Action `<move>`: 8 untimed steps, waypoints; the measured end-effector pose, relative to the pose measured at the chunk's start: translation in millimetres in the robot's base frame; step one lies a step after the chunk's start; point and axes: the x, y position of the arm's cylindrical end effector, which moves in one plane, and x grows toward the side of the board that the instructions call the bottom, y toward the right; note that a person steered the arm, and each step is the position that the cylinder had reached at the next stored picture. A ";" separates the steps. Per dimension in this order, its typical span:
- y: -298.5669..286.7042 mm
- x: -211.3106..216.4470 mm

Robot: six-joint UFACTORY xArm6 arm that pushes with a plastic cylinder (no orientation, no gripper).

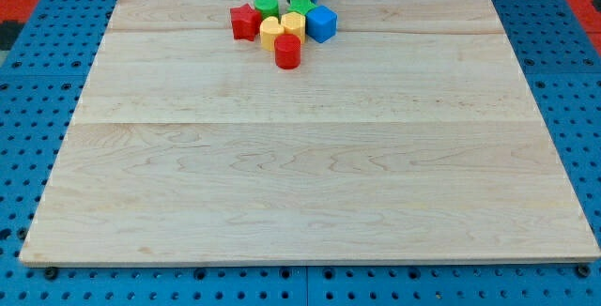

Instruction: Push the green circle to the left of the blue cube

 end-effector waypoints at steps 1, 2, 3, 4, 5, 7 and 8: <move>0.3 0.0; 3.1 0.0; 3.2 1.4; 3.2 1.4; -20.7 1.1; -138.1 0.1; -136.9 4.4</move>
